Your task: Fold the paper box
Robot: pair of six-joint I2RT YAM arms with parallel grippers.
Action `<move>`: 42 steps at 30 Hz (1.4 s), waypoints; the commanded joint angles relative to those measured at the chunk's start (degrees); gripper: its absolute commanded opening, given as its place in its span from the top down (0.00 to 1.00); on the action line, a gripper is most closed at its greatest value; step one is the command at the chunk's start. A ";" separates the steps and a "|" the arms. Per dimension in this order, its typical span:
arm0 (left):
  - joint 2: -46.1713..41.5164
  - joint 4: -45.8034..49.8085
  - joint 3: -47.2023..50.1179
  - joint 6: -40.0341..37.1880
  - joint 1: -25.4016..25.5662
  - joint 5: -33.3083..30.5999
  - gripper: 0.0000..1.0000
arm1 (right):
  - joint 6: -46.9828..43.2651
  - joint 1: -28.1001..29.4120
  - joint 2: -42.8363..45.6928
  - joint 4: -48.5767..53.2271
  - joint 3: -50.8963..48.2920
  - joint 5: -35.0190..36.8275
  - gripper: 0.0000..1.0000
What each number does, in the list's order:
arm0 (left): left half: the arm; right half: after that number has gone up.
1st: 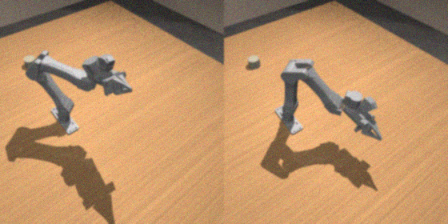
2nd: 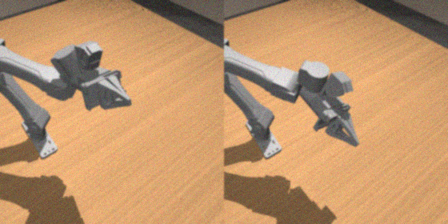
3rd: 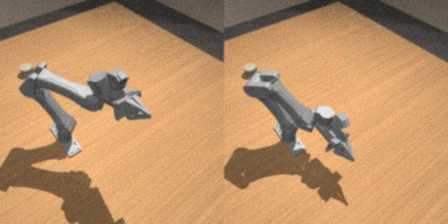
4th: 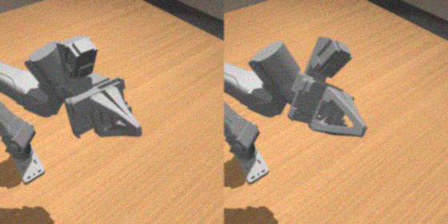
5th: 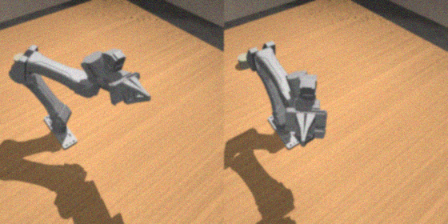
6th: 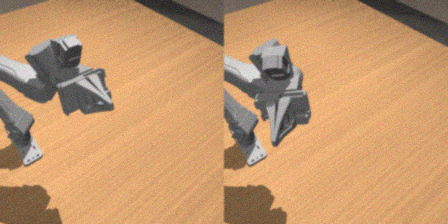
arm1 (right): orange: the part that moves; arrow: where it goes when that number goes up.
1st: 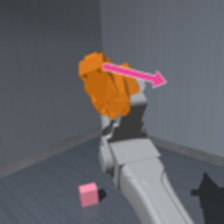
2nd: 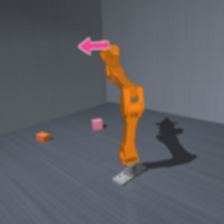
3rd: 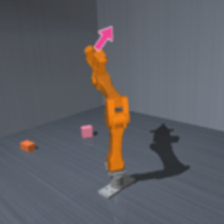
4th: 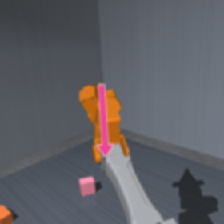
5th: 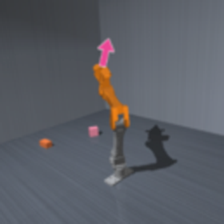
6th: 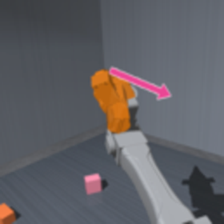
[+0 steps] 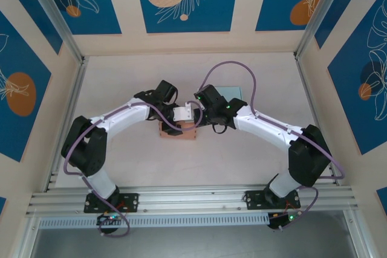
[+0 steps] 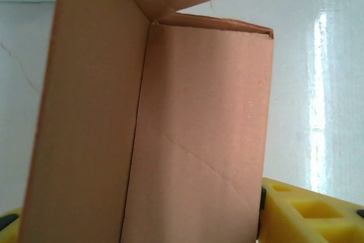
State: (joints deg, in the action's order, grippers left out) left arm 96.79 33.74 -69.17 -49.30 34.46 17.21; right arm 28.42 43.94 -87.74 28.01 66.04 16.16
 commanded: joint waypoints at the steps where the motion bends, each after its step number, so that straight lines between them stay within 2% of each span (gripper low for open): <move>1: -1.67 -2.71 1.29 1.91 0.48 -3.30 0.38 | 1.29 0.86 1.27 0.27 -1.88 2.64 1.00; 4: -5.24 -4.07 3.06 1.75 0.31 -3.24 0.27 | -0.77 1.13 1.57 1.28 -1.34 3.76 1.00; 6: -9.36 -6.16 5.03 2.27 0.18 -1.65 0.11 | -2.01 1.39 1.54 2.02 -0.64 4.41 1.00; 8: -14.34 -8.60 7.62 3.74 -0.27 0.47 0.05 | -2.83 1.62 1.30 2.92 0.02 5.28 1.00; 13: -29.45 -19.59 18.02 11.77 -2.47 2.60 0.06 | -3.73 2.55 1.27 3.52 0.66 6.41 1.00; 14: -32.27 -21.94 19.77 15.41 -3.11 1.48 0.10 | -3.73 2.68 1.10 3.75 1.03 6.36 1.00; 15: -34.42 -23.19 20.45 20.29 -4.07 -0.75 0.18 | -3.73 2.77 0.85 4.06 1.46 6.62 1.00; 16: -35.77 -22.41 19.99 24.45 -4.99 -3.36 0.26 | -3.59 2.90 0.53 4.52 1.82 6.92 1.00; 17: -36.54 -20.20 18.50 29.46 -6.12 -6.41 0.30 | -3.73 3.19 0.24 4.76 2.12 7.32 1.00; 18: -36.73 -16.79 16.72 33.87 -7.41 -9.56 0.30 | -3.81 3.48 -0.03 4.80 2.22 7.43 1.00; 19: -36.36 -12.55 14.80 35.09 -8.32 -9.97 0.27 | -3.88 3.64 -0.35 4.77 2.37 7.48 1.00; 20: -35.49 -8.02 12.67 35.04 -8.91 -10.63 0.23 | -3.95 3.85 -0.56 4.75 2.55 7.48 1.00; 22: -33.56 -1.31 9.96 30.45 -9.10 -11.23 0.22 | -4.06 3.95 -1.07 4.77 2.94 7.41 1.00; 24: -31.50 2.41 8.91 21.70 -9.27 -7.88 0.26 | -4.49 3.96 -1.29 5.10 3.55 7.36 1.00; 25: -30.33 2.77 8.66 18.03 -9.73 -6.16 0.31 | -4.75 3.96 -1.38 5.19 3.85 7.28 1.00; 28: -26.75 2.88 7.53 10.70 -12.58 -1.46 0.35 | -5.11 3.84 -1.51 5.59 4.73 6.89 1.00; 29: -25.23 3.46 6.51 10.01 -13.42 -1.62 0.39 | -5.13 3.84 -1.60 5.63 4.96 6.80 1.00; 33: -20.17 5.26 2.38 9.58 -16.90 -0.41 0.39 | -4.89 3.95 -1.89 5.32 5.57 6.12 1.00; 35: -18.54 5.40 1.06 9.54 -17.36 1.78 0.39 | -4.87 3.96 -2.29 5.37 5.98 6.02 1.00; 42: -12.19 5.99 -1.14 9.40 -17.84 2.73 0.38 | -4.86 4.05 -3.14 5.33 6.67 5.61 1.00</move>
State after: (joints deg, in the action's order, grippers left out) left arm 82.41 37.19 -68.55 -38.15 17.23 16.84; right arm 24.16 47.57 -90.30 32.82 71.07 22.48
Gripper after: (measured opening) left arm 0.617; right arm 0.062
